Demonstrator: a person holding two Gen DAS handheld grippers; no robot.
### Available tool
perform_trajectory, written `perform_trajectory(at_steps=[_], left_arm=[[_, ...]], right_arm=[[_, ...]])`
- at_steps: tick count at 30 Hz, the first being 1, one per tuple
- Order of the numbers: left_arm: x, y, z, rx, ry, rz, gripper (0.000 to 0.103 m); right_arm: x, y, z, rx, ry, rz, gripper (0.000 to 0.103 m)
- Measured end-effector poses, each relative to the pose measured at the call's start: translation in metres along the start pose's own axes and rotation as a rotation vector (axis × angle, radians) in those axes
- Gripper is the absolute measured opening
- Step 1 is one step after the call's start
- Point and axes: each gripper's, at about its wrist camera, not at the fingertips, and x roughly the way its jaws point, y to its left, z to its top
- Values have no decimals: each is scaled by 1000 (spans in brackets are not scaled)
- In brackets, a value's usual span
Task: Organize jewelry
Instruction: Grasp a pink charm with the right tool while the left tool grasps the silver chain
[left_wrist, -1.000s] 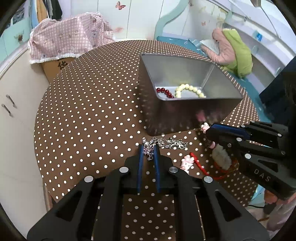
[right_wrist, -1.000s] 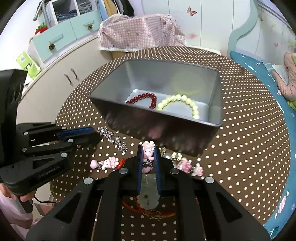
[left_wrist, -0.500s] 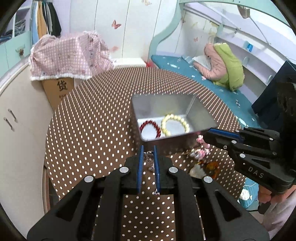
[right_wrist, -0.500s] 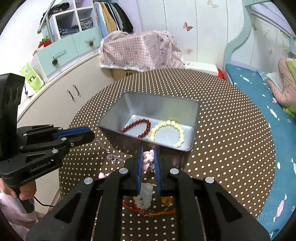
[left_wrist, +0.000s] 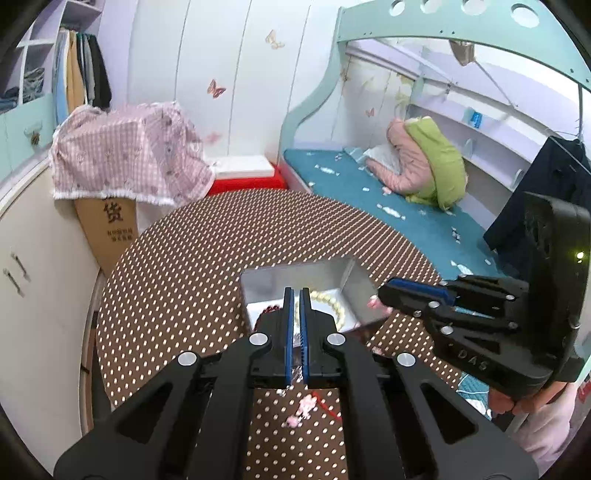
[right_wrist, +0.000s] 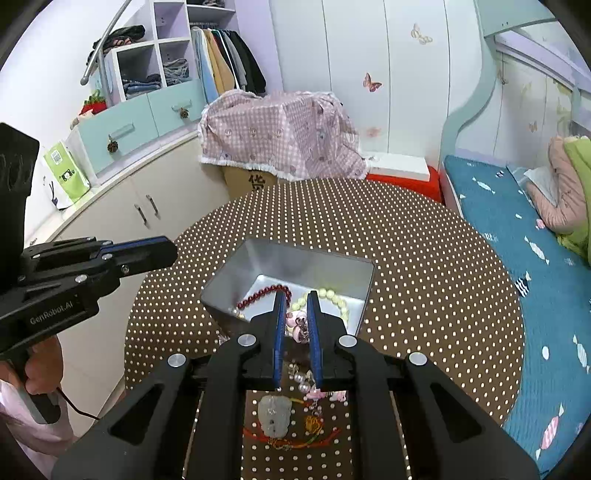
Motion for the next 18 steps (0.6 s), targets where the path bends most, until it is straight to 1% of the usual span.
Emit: perform_trajectory(at_steps=[2, 4, 5, 8, 10, 11, 12, 14, 16, 17, 18], left_arm=[[1, -2, 2, 12, -2, 12, 3], [5, -2, -2, 11, 21, 3, 4], [8, -1, -8, 11, 42, -7, 4], [24, 5, -33, -1, 133, 17, 4], [39, 11, -52, -26, 206, 12, 10], [49, 13, -62, -40, 248, 10, 14], [56, 15, -69, -49, 272, 18, 18], [68, 20, -76, -64, 303, 37, 21], [77, 23, -78, -79, 320, 28, 22], [79, 22, -77, -81, 318, 22, 28], [82, 21, -75, -73, 311, 19, 39]], right_arm=[[-1, 0, 4, -5, -10, -1, 10], [-1, -1, 6, -5, -14, -6, 10], [-2, 0, 5, -5, -15, -3, 10], [-2, -2, 4, -2, -16, -7, 10], [-2, -3, -1, 4, -7, -7, 10], [-2, -3, -2, 5, -4, -8, 10], [-1, -3, -4, 9, 0, -7, 10], [1, -3, -7, 14, 13, -2, 10], [4, -2, -11, 17, 26, -1, 10], [4, -1, -13, 19, 32, 5, 10], [5, -1, -14, 20, 34, 6, 10]])
